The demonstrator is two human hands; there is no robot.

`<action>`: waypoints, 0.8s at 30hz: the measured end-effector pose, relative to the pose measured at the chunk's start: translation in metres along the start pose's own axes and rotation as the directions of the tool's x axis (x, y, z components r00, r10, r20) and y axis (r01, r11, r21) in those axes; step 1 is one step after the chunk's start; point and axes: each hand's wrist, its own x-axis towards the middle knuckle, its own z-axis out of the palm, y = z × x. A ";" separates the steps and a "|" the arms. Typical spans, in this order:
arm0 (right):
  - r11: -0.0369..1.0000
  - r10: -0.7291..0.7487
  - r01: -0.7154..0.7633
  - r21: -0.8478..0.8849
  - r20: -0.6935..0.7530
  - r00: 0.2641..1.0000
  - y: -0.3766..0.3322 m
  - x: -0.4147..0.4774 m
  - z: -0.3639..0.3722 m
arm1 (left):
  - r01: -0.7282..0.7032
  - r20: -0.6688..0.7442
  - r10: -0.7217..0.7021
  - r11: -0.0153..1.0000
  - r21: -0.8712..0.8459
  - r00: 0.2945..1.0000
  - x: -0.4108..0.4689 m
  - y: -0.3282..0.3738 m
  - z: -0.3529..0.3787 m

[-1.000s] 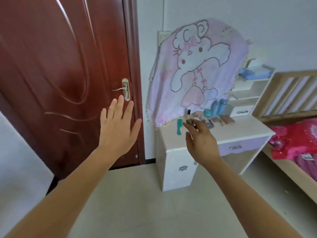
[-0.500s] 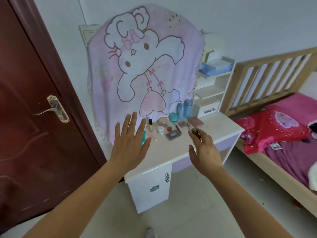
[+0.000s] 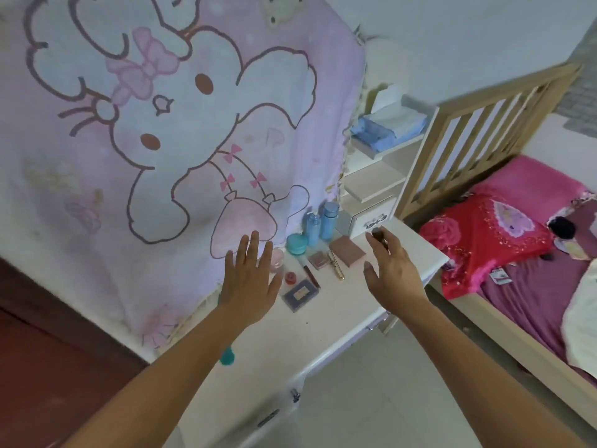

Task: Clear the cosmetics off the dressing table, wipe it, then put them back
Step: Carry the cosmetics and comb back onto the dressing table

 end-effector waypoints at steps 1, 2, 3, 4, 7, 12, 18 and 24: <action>1.000 0.003 -0.003 0.009 0.011 1.000 0.007 0.008 0.008 | -0.010 0.016 0.010 1.000 0.002 1.000 0.015 0.003 0.009; 1.000 0.002 -0.002 0.017 0.017 1.000 0.016 0.018 0.016 | -0.020 0.035 0.020 1.000 0.003 0.999 0.029 0.005 0.019; 1.000 0.005 -0.006 0.020 0.026 1.000 0.023 0.028 0.025 | -0.027 0.058 0.027 1.000 0.003 0.998 0.042 0.009 0.029; 1.000 0.007 -0.009 0.026 0.045 0.999 0.032 0.038 0.035 | -0.029 0.083 0.029 1.000 -0.002 0.996 0.052 0.012 0.040; 0.999 0.004 -0.010 0.044 0.125 0.992 0.056 0.071 0.065 | 0.008 0.139 -0.001 0.999 -0.044 0.990 0.076 0.022 0.078; 0.993 -0.113 0.104 0.051 0.237 0.965 0.094 0.132 0.124 | 0.157 0.329 -0.127 0.985 -0.068 0.936 0.107 0.035 0.132; 0.962 -0.275 0.233 0.145 0.495 0.824 0.125 0.174 0.199 | 0.344 0.523 -0.265 0.937 -0.057 0.810 0.119 0.051 0.175; 0.943 -0.318 0.157 0.293 0.656 0.685 0.125 0.164 0.237 | 0.356 0.633 -0.282 0.934 0.011 0.721 0.116 0.064 0.207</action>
